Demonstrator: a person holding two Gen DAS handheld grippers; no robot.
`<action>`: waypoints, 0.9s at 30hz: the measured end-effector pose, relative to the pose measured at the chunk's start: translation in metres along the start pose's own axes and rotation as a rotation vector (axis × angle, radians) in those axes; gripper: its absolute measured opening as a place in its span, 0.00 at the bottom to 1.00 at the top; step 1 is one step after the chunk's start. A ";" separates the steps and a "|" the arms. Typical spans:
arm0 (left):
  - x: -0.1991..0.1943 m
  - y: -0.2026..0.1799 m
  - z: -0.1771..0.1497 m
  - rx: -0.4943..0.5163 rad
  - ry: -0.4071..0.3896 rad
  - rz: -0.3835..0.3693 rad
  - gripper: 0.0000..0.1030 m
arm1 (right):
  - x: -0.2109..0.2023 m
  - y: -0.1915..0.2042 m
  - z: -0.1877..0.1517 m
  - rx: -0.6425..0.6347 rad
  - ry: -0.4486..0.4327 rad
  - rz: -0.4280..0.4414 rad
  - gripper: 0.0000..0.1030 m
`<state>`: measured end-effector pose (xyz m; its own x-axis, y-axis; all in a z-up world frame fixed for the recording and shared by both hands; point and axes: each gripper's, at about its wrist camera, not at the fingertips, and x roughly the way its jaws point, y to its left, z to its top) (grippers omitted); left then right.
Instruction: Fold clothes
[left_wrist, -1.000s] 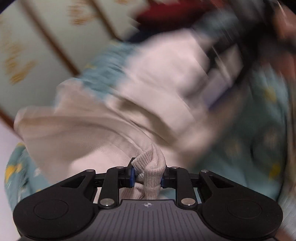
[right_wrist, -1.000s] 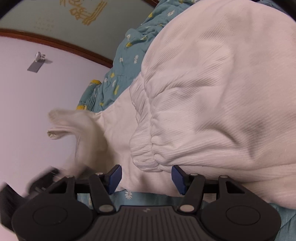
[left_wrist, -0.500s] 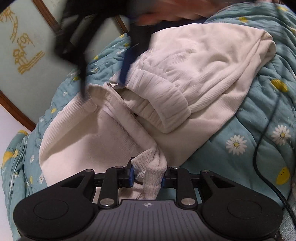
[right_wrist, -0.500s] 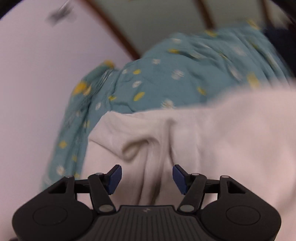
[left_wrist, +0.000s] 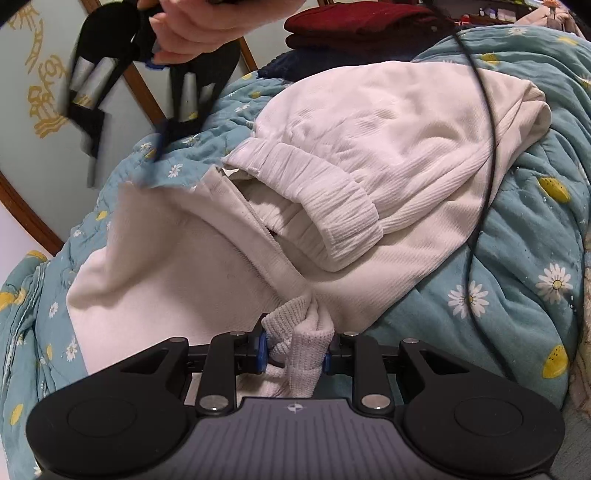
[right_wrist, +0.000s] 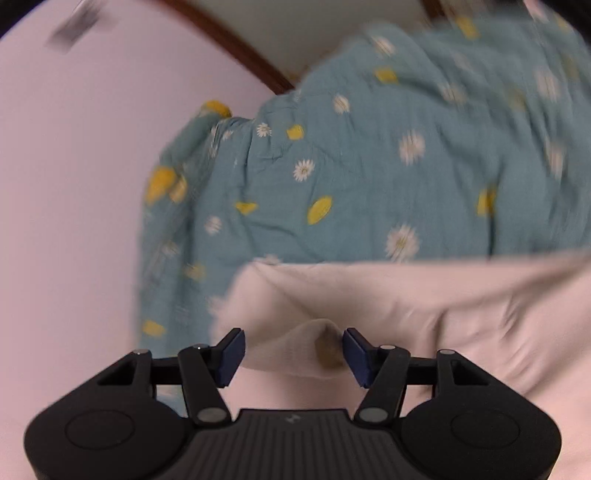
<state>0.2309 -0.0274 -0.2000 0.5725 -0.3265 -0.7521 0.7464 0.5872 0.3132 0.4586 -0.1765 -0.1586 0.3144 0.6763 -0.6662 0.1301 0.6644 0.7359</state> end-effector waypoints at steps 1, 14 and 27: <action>-0.001 -0.001 -0.001 0.004 -0.001 0.002 0.24 | 0.003 -0.002 0.001 0.006 -0.005 -0.009 0.00; -0.009 -0.001 -0.003 0.012 0.011 0.009 0.24 | -0.034 0.016 -0.019 -0.251 -0.010 -0.191 0.44; -0.023 -0.003 -0.008 0.071 -0.081 0.027 0.20 | -0.004 0.019 -0.021 -0.106 -0.103 -0.108 0.04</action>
<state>0.2125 -0.0159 -0.1879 0.6163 -0.3718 -0.6943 0.7508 0.5433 0.3755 0.4396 -0.1600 -0.1448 0.3993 0.5669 -0.7206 0.0697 0.7649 0.6404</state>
